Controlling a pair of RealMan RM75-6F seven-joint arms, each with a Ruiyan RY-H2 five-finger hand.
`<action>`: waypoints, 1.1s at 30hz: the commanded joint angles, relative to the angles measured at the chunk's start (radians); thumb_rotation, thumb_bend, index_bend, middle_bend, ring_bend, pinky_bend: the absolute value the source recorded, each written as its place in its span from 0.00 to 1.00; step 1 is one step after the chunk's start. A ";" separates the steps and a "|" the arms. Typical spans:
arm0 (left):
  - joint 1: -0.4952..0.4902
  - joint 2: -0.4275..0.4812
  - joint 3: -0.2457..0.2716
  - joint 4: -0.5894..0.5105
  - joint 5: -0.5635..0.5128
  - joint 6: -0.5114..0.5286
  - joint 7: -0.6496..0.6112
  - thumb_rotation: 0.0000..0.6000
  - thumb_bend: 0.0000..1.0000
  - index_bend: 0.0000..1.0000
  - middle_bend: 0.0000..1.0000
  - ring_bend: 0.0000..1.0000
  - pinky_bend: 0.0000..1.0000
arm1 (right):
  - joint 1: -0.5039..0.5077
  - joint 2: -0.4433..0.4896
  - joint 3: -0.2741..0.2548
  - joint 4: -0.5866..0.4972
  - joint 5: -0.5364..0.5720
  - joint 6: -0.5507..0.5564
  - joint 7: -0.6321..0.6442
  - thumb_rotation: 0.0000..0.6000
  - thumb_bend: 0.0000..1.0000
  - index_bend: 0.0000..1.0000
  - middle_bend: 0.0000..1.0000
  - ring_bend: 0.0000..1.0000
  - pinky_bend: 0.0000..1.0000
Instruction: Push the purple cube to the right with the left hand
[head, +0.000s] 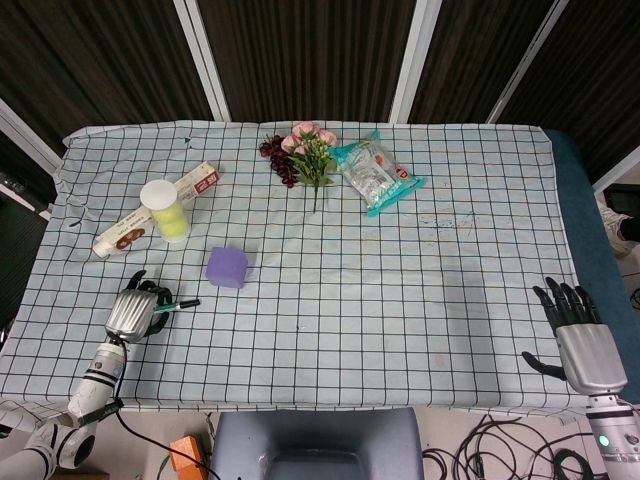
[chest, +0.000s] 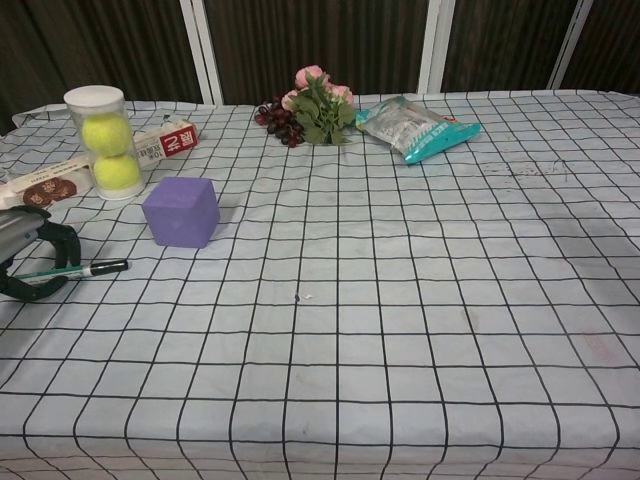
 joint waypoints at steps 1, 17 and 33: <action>0.000 -0.001 0.000 0.002 -0.002 -0.002 0.001 1.00 0.40 0.59 0.61 0.34 0.14 | 0.000 0.000 0.000 0.000 0.000 -0.001 0.000 1.00 0.31 0.00 0.00 0.00 0.00; 0.003 0.047 -0.094 0.037 -0.024 0.159 -0.002 1.00 0.56 0.80 0.90 0.54 0.20 | -0.001 0.000 0.001 0.000 -0.001 -0.006 0.000 1.00 0.31 0.00 0.00 0.00 0.00; -0.126 0.050 -0.063 0.206 0.053 0.062 -0.115 1.00 0.56 0.80 0.90 0.54 0.19 | -0.001 0.004 0.007 0.000 0.007 -0.012 0.008 1.00 0.31 0.00 0.00 0.00 0.00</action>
